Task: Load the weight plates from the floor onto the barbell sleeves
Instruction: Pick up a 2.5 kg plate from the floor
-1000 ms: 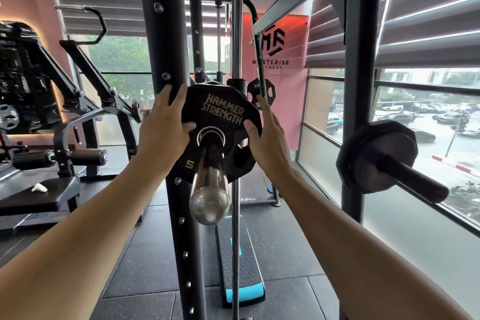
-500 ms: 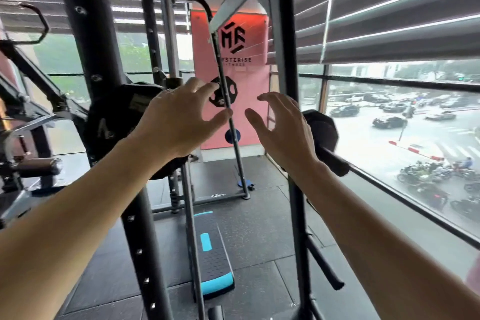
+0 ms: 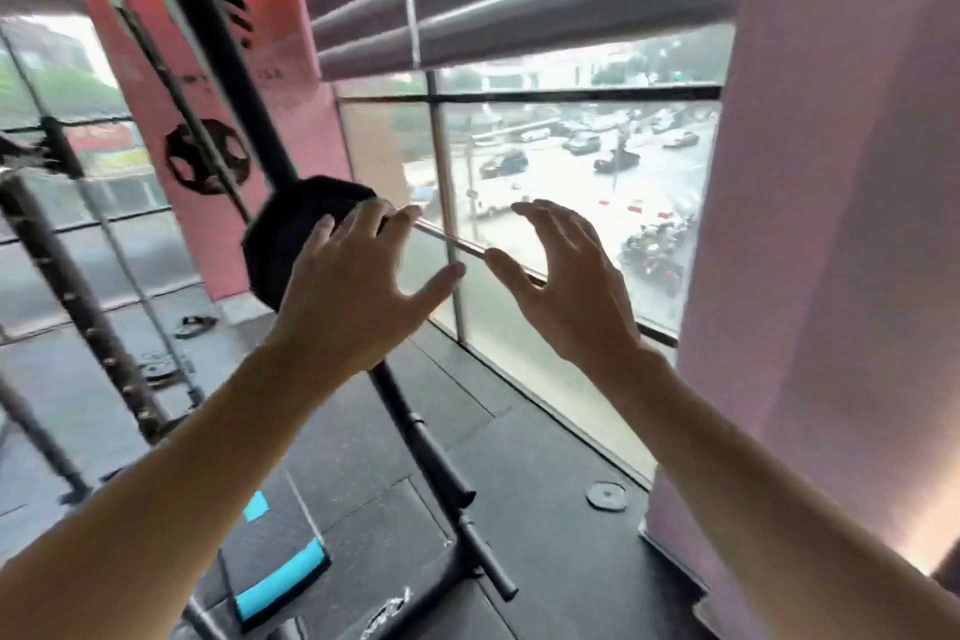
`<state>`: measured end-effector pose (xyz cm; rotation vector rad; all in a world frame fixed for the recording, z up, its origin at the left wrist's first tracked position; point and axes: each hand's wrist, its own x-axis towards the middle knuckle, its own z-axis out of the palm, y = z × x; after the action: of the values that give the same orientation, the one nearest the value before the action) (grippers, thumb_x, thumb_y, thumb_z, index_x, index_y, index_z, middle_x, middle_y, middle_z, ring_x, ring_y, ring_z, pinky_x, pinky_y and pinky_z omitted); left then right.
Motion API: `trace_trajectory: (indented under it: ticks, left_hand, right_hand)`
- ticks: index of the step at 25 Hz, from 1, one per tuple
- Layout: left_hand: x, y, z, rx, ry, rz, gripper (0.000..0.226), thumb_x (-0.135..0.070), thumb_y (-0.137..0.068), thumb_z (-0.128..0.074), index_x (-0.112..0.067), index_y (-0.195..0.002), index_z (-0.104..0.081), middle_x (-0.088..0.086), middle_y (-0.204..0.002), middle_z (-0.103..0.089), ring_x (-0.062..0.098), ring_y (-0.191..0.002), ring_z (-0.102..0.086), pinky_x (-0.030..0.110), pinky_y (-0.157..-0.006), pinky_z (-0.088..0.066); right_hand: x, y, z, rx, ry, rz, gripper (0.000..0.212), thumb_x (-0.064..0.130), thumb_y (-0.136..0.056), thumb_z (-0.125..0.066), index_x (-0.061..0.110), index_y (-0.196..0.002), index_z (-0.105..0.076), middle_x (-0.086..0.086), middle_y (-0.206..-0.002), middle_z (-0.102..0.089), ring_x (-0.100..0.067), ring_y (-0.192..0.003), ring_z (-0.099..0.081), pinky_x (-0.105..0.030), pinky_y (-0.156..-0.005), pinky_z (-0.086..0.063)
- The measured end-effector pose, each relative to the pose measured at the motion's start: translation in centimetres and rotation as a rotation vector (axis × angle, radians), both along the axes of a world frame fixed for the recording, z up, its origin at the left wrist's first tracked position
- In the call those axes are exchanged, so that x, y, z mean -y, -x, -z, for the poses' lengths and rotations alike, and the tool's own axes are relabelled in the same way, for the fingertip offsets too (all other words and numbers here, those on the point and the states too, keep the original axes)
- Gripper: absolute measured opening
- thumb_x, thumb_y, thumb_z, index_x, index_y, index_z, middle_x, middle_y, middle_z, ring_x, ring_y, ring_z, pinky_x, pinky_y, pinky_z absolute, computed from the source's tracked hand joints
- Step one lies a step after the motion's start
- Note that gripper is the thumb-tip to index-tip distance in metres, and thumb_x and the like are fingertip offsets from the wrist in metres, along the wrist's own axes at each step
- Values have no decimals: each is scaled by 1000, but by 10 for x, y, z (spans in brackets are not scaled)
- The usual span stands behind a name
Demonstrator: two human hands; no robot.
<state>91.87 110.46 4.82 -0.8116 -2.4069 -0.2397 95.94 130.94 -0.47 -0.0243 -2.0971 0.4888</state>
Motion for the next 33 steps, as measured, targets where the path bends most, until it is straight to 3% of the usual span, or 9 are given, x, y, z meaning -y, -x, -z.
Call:
trace_trajectory:
  ticks: [4,11,15,22,28,33]
  left_hand:
    - [-93,2,33,-14,93,129,87,-79,-85,-24,-19,-144,-46,6,-139,-51,26,-131,-50,51,-117,-29]
    - [-203,32,123,94,123,293,85,-78,-85,-31,-16,-140,-53,11,-135,-57,32,-122,-56,53,-107,-42]
    - [-259,77,194,200,151,347,81,-75,-85,-37,-16,-137,-56,11,-127,-58,34,-112,-58,52,-100,-45]
    - [-349,148,352,464,290,379,89,-80,-83,-25,-15,-135,-55,11,-120,-58,31,-108,-58,48,-98,-43]
    - [-400,128,510,669,373,320,85,-77,-84,-24,-16,-133,-56,10,-121,-56,30,-109,-56,48,-98,-44]
    - [-440,93,677,833,418,232,80,-74,-84,-26,-13,-125,-59,9,-114,-57,32,-103,-58,45,-86,-45]
  right_hand:
    - [-83,-30,38,91,45,135,69,68,-92,-45,21,-141,-50,-5,-148,-51,-25,-138,-45,-43,-103,-47]
    - [-171,-39,127,294,189,297,64,63,-93,-53,21,-142,-48,-3,-147,-51,-24,-138,-43,-44,-101,-45]
    - [-210,-15,189,427,258,377,70,67,-89,-47,22,-143,-47,1,-147,-49,-18,-140,-38,-41,-100,-44]
    - [-284,34,331,726,422,481,72,69,-89,-46,23,-144,-45,4,-146,-49,-15,-139,-39,-43,-105,-42]
    - [-330,26,483,998,443,494,69,64,-91,-51,23,-146,-43,5,-146,-47,-16,-139,-38,-45,-102,-44]
    - [-369,4,649,1222,499,452,75,65,-89,-54,23,-148,-38,2,-151,-43,-22,-140,-37,-47,-101,-43]
